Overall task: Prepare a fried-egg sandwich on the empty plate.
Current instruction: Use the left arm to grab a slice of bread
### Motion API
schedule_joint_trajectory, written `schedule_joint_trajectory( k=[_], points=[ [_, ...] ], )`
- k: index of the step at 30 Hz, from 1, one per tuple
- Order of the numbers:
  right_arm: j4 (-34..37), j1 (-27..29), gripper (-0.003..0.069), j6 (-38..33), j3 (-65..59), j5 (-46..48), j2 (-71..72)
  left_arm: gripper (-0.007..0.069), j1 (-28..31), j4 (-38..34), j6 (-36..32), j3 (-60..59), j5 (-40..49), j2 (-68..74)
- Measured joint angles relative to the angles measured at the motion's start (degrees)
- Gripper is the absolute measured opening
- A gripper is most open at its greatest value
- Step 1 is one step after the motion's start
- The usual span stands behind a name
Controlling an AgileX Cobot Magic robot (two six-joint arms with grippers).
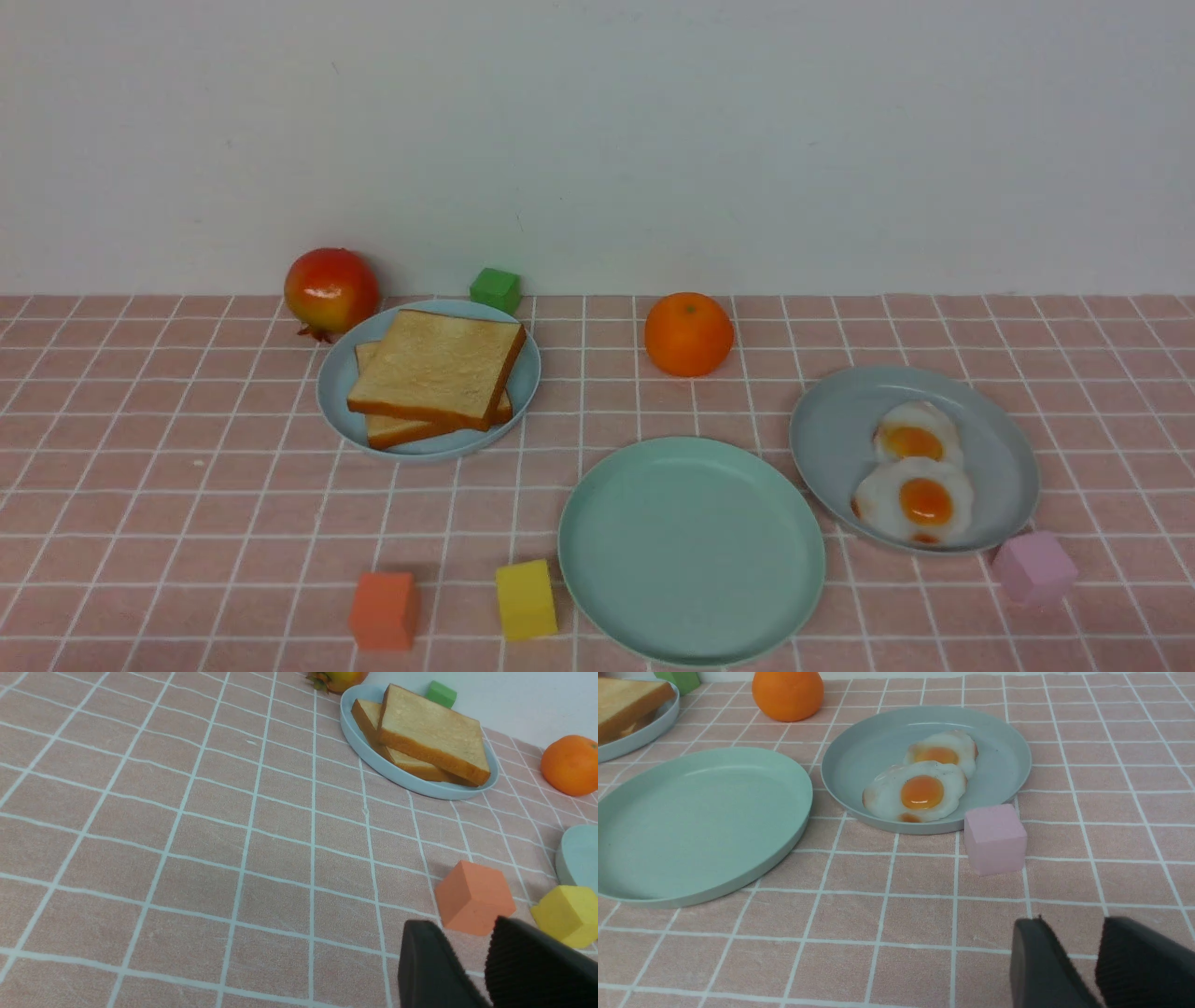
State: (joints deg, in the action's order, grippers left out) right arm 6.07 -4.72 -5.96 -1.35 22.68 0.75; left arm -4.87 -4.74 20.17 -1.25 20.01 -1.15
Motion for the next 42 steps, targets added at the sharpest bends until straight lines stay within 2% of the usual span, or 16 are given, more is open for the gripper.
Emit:
schedule_joint_trajectory(
  k=[25, 28, 32, 36, 40, 42],
  points=[
    [0.0, 0.0, 0.0239, 0.0, 0.0, 0.0, 0.0, 0.0239, 0.0, -0.4, 0.3, 0.0, -0.9, 0.0],
    [0.0, 0.0, 0.0239, 0.0, 0.0, 0.0, 0.0, 0.0239, 0.0, -3.7, 2.6, -0.2, -2.5, 0.0],
    [0.0, 0.0, 0.0239, 0.0, 0.0, 0.0, 0.0, 0.0239, 0.0, -16.5, 10.8, -0.3, -7.9, 0.0],
    [0.0, 0.0, 0.0239, 0.0, 0.0, 0.0, 0.0, 0.0239, 0.0, -25.3, 14.2, -0.3, -12.2, 0.0],
    [0.0, 0.0, 0.0239, 0.0, 0.0, 0.0, 0.0, 0.0227, 0.0, -27.3, 14.6, -0.1, -15.3, 0.0],
    [0.0, 0.0, 0.0239, 0.0, 0.0, 0.0, 0.0, 0.0177, 0.0, -26.6, 12.4, 3.3, -12.8, 0.1]
  ],
)
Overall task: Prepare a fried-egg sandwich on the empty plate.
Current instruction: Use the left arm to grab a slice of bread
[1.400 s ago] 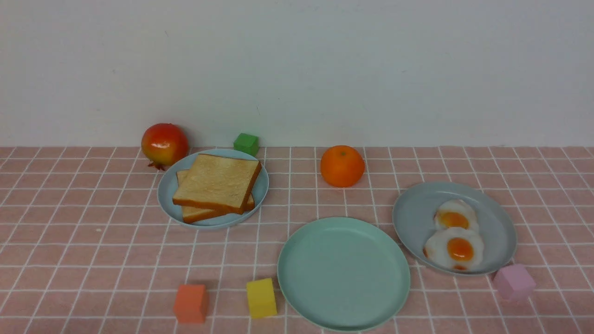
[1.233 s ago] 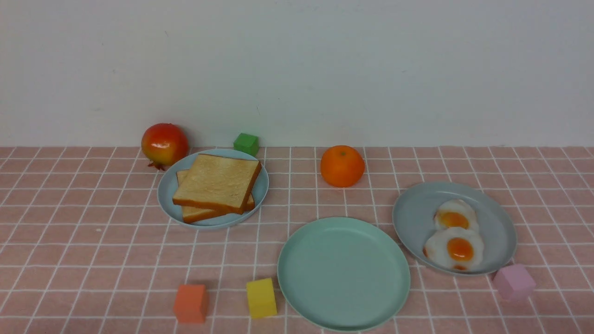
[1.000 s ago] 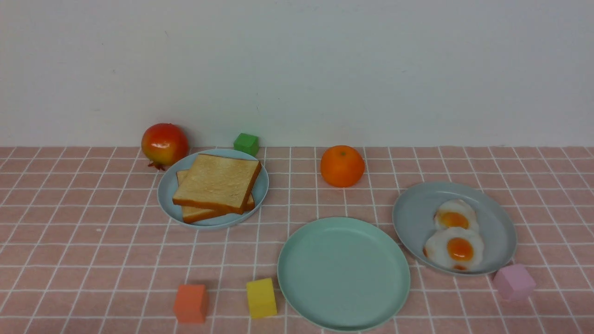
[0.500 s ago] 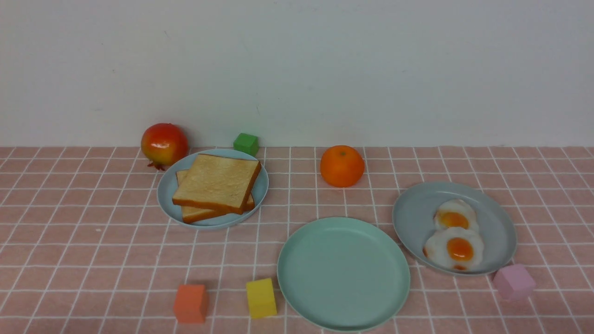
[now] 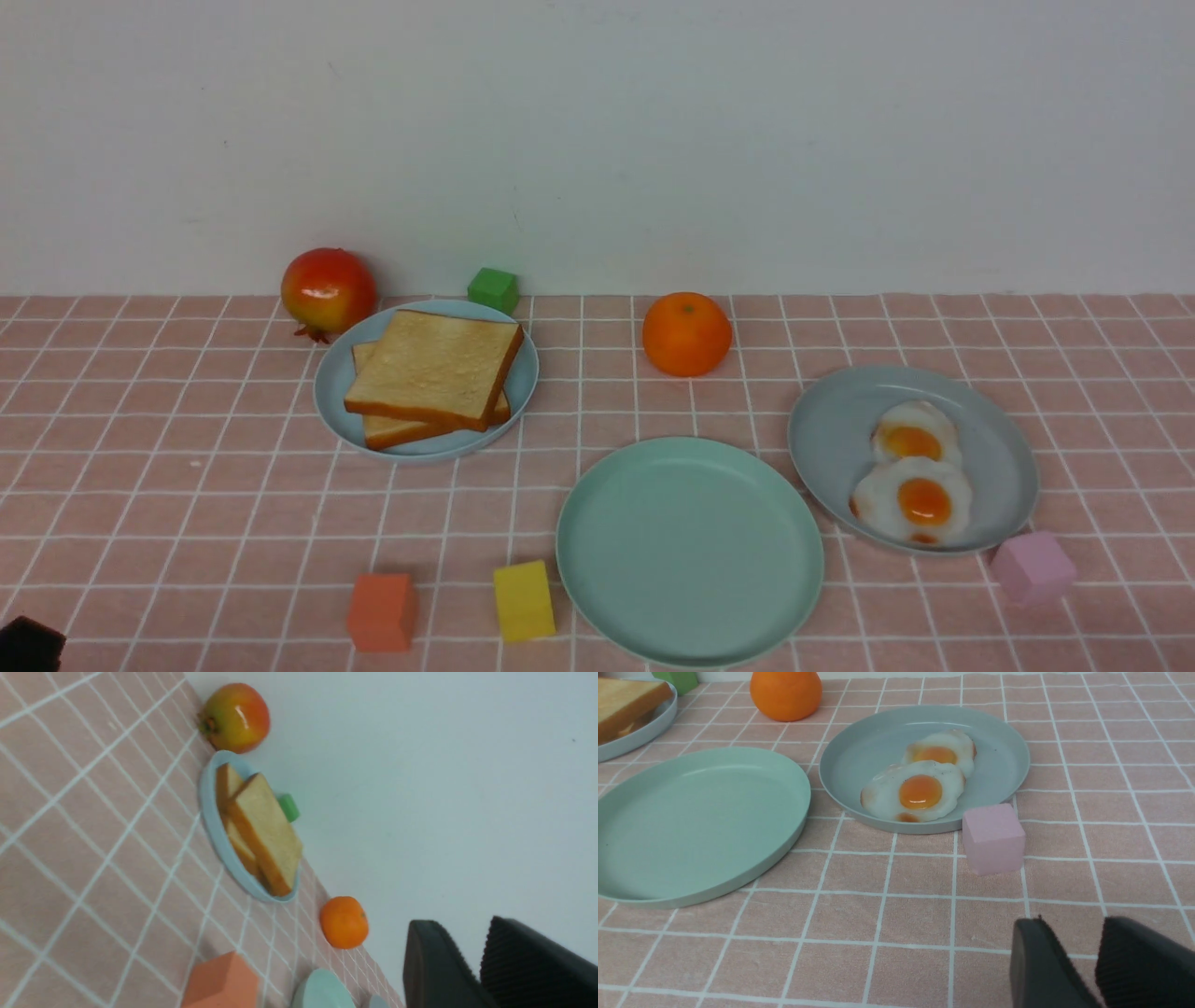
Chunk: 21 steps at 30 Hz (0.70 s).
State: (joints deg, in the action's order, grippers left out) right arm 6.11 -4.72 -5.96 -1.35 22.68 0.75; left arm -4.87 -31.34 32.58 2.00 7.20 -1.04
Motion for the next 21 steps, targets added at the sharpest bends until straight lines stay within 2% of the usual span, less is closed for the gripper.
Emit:
schedule_joint_trajectory(
  k=[3, 5, 6, 7, 10, 13, 18, 21],
  points=[
    [0.0, 0.0, 0.0239, 0.0, 0.0, 0.0, 0.0, 0.0097, 0.0, 2.3, -5.9, 6.4, 4.3, 1.7],
    [0.0, 0.0, 0.0239, 0.0, 0.0, 0.0, 0.0, 0.0024, 0.0, 3.7, -11.5, 11.7, 8.3, 5.7],
    [0.0, 0.0, 0.0239, 0.0, 0.0, 0.0, 0.0, 0.0013, 0.0, 4.2, -15.8, 15.5, 12.1, 9.3],
    [0.0, 0.0, 0.0239, 0.0, 0.0, 0.0, 0.0, 0.0013, 0.0, 4.2, -16.4, 16.0, 12.6, 10.5],
    [0.0, 0.0, 0.0239, 0.0, 0.0, 0.0, 0.0, 0.0013, 0.0, 4.4, -24.7, 22.9, 22.3, 20.7],
    [0.0, 0.0, 0.0239, 0.0, 0.0, 0.0, 0.0, 0.0013, -1.0, 4.7, -28.4, 27.1, 28.0, 28.2],
    [0.9, 0.0, 0.0239, 0.8, -0.2, -1.6, 0.0, 0.0013, -8.1, 5.6, -32.0, 32.9, 34.5, 37.8],
    [8.6, 0.0, 0.0239, 6.8, -0.3, -8.1, 0.0, 0.0013, -13.9, 5.9, -32.9, 36.8, 35.6, 44.4]
  ],
)
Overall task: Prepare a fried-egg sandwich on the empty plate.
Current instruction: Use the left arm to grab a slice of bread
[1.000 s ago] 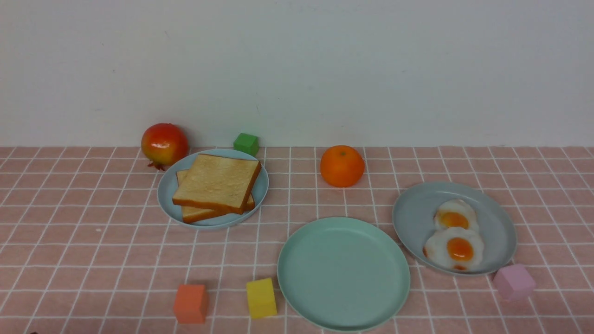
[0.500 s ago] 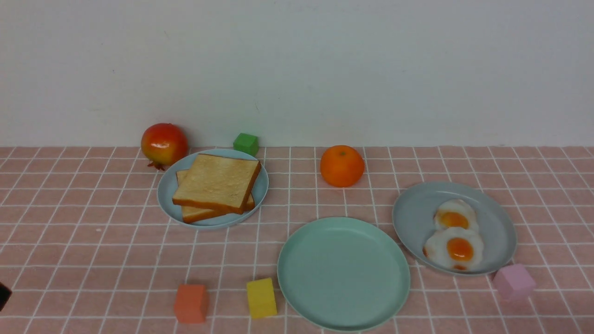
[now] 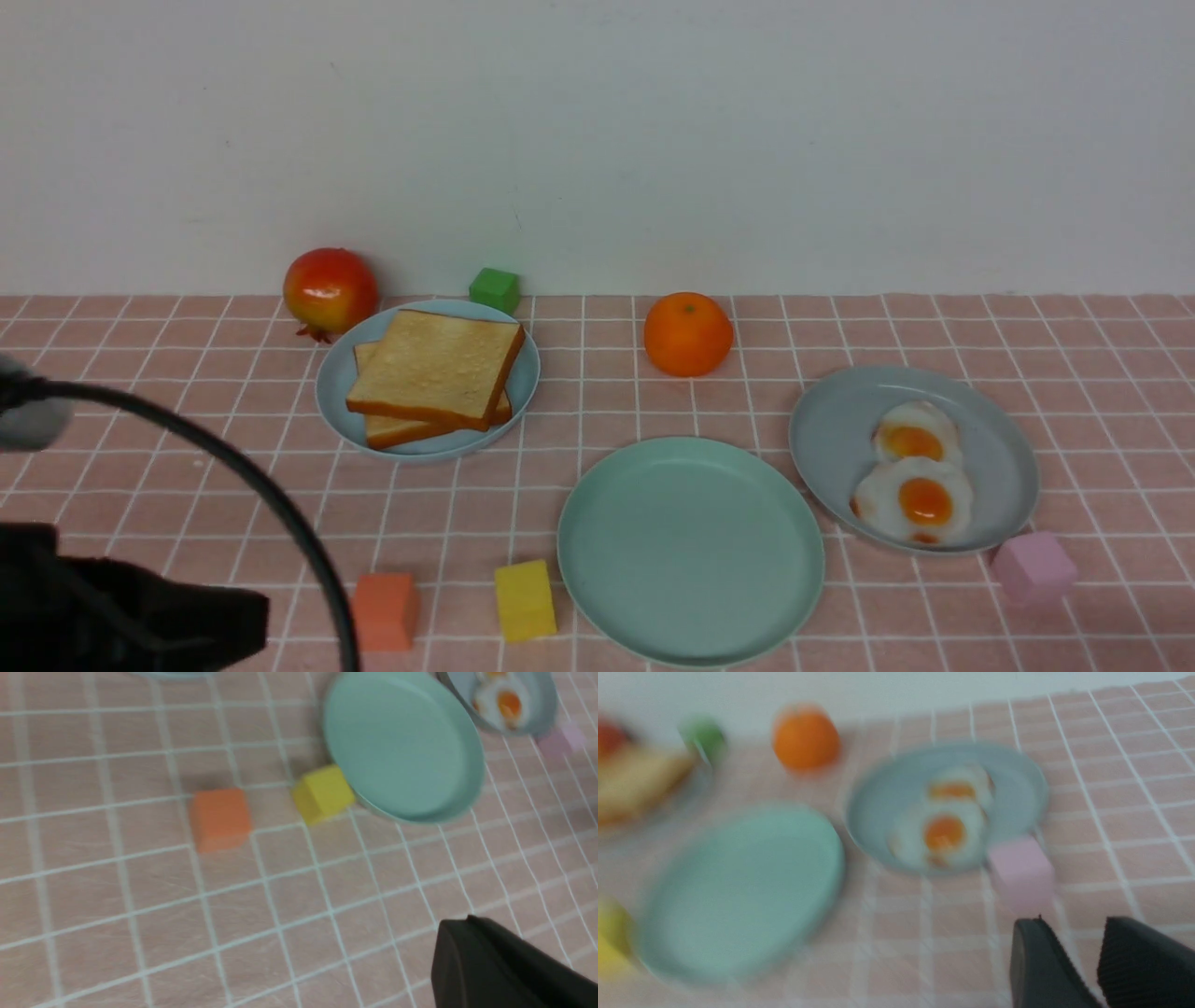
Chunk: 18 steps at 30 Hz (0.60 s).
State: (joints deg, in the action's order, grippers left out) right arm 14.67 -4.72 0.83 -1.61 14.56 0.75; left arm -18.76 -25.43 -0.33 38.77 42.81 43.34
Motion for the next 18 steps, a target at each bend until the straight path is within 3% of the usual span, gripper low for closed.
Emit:
schedule_joint_trajectory(
  k=[4, 8, 13, 15, 18],
  points=[
    [8.6, 0.0, 0.0239, 5.5, 0.0, -6.0, 0.0, 0.0013, -4.2, -0.2, -0.5, 1.2, -3.2, 4.9],
    [12.0, 0.0, 0.0237, 6.9, 0.1, -5.9, 0.0, 0.0013, -6.6, -0.2, -2.2, 1.3, -3.8, 7.1],
    [14.5, 0.0, 0.0142, 7.6, 9.0, 6.2, -2.0, 0.0013, -7.3, 0.4, -3.1, 6.7, -1.3, 13.5],
    [12.9, 0.0, 0.0064, 4.3, 17.4, 15.3, -6.7, 0.0013, -7.3, 3.1, -3.1, 12.6, -0.5, 19.4],
    [9.5, 0.0, 0.0017, 0.7, 26.1, 25.0, -12.5, 0.0013, -7.3, 7.5, -3.1, 19.4, 0.0, 28.8]
  ],
)
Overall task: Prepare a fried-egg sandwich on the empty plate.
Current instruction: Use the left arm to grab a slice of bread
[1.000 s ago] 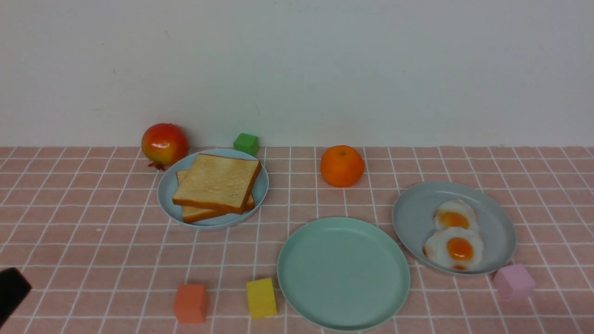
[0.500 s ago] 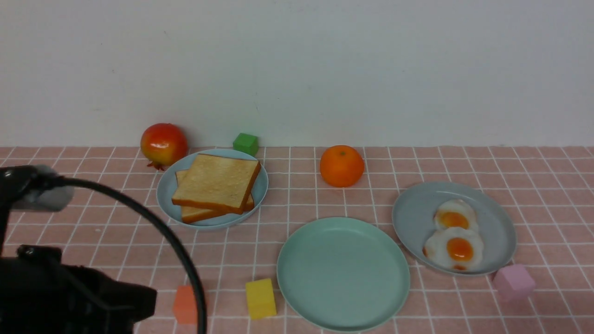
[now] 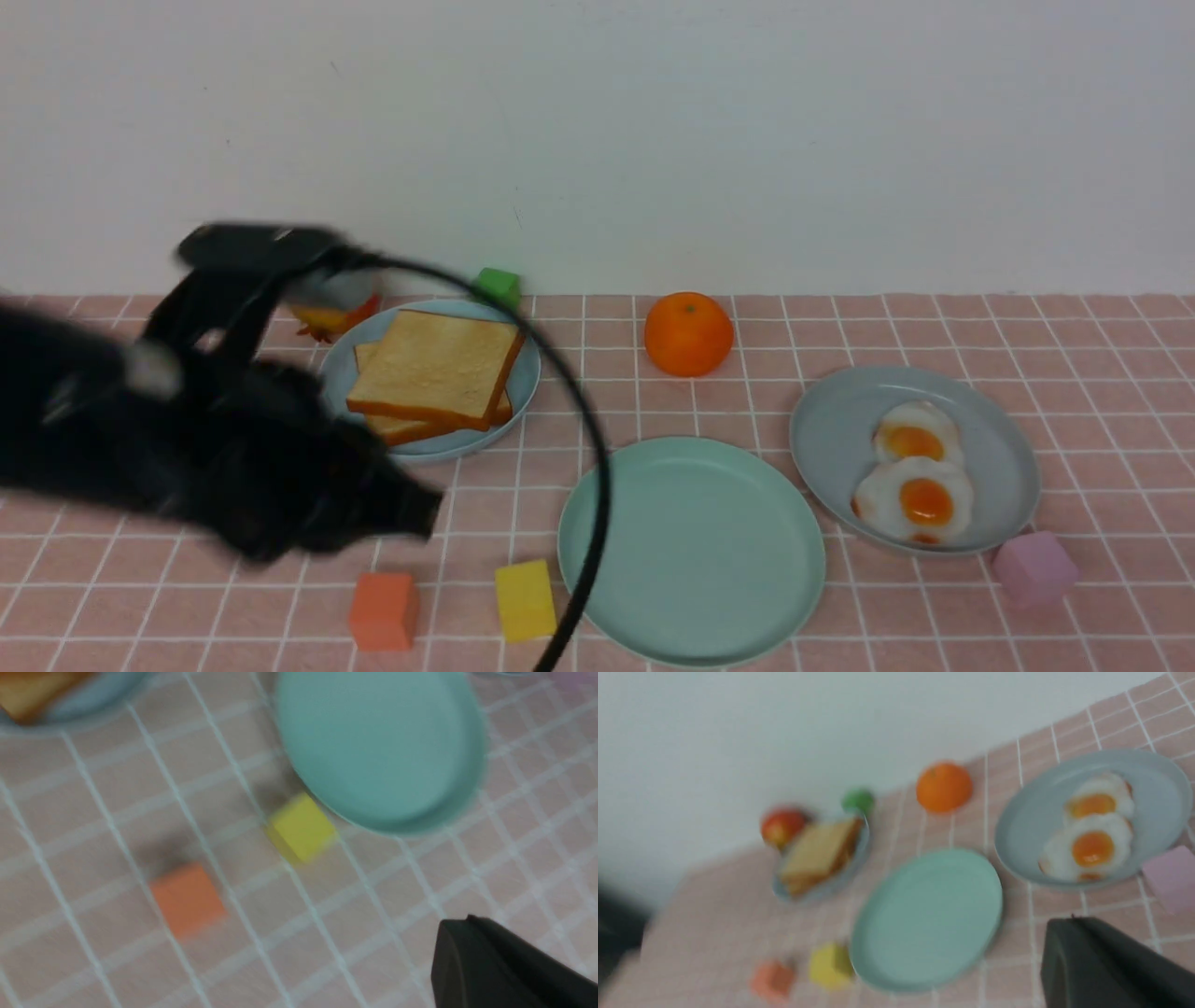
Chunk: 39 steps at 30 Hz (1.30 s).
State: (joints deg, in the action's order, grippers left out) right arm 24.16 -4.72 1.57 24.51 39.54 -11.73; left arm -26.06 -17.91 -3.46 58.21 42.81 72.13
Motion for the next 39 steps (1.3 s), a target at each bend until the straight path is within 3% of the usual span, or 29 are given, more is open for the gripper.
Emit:
schedule_joint_trajectory(
  k=[6, 16, 19, 20, 21, 24, 27, 39],
  points=[
    [-5.8, 0.0, 0.0006, -7.1, 11.6, 16.7, -8.4, 0.0013, 0.0, 5.4, 0.0, 15.2, 3.4, 18.6],
    [-6.6, 0.0, 0.0007, -9.2, 14.0, 19.4, -9.1, 0.0025, 2.3, 16.5, 9.4, 47.4, 15.8, 46.9],
    [-6.6, 0.0, 0.0009, -9.2, 14.0, 19.3, -9.1, 0.0141, 2.5, 20.5, 11.2, 57.0, 18.7, 54.4],
    [-6.6, 0.0, 0.0010, -9.2, 14.0, 19.3, -9.1, 0.0149, 2.5, 20.8, 11.4, 57.0, 18.8, 54.7],
    [-6.6, 0.0, 0.0010, -9.2, 14.0, 19.2, -9.1, 0.0227, 2.5, 22.8, 13.2, 59.8, 18.9, 57.3],
    [-6.6, 0.0, 0.0011, -9.2, 14.0, 19.2, -9.1, 0.0332, 2.5, 25.8, 16.8, 61.6, 18.0, 59.6],
    [-6.4, 0.0, 0.0015, -9.2, 14.0, 19.2, -9.1, 0.0393, 2.5, 26.5, 18.4, 61.7, 16.9, 61.0],
    [-6.1, 0.0, 0.0019, -9.2, 14.0, 19.0, -9.2, 0.0398, 2.3, 27.6, 19.0, 62.4, 16.0, 64.0]
  ],
)
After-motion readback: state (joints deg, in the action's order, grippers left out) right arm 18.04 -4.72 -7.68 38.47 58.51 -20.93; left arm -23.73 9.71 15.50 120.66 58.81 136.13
